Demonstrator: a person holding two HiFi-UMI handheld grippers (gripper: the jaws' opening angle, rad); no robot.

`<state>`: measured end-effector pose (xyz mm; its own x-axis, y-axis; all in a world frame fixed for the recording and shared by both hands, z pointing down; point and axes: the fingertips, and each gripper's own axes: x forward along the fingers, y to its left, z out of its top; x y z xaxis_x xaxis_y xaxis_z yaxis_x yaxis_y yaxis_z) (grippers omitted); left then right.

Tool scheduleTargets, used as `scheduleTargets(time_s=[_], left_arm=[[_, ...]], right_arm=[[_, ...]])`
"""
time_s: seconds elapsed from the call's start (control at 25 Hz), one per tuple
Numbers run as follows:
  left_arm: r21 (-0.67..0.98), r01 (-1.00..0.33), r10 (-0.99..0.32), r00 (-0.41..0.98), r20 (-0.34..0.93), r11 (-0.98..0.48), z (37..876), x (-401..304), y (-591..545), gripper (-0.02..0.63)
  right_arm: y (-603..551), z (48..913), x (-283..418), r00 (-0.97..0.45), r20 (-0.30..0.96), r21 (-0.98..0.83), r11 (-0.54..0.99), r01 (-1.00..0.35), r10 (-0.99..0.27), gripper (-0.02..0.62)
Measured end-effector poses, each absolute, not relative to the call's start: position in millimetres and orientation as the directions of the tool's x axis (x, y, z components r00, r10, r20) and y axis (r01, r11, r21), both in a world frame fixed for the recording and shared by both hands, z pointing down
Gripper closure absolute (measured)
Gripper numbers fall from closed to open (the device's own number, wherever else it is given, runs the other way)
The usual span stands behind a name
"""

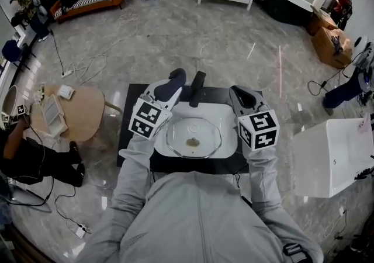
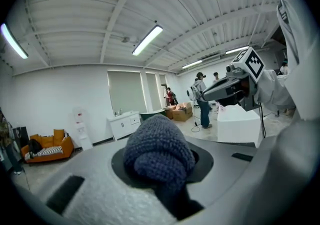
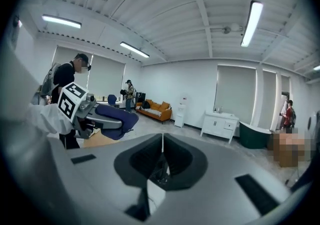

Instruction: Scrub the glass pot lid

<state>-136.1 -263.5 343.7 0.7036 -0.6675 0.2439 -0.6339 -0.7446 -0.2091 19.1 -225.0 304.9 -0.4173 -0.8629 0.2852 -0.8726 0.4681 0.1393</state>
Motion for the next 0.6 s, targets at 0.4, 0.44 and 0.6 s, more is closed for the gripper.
scheduleTargets(time_s=[0.4, 0.44, 0.6], left_arm=[[-0.319, -0.676, -0.733, 0.674, 0.096, -0.664, 255.2, -152.2, -261.9, 0.522], [-0.328, -0.673, -0.731, 0.677, 0.090, -0.663, 249.7, -152.1, -260.1, 0.522], [-0.341, -0.668, -0.725, 0.686, 0.063, -0.662, 230.7, -154.3, -252.8, 0.523]], right_arm=[[-234.3, 232.6, 5.9, -0.439, 0.166, 0.249, 0.468, -0.848, -0.883, 0.565], [-235.0, 226.4, 5.6, -0.439, 0.156, 0.254, 0.465, -0.848, -0.885, 0.565], [-233.9, 213.6, 1.0, -0.445, 0.136, 0.269, 0.466, -0.843, -0.885, 0.565]])
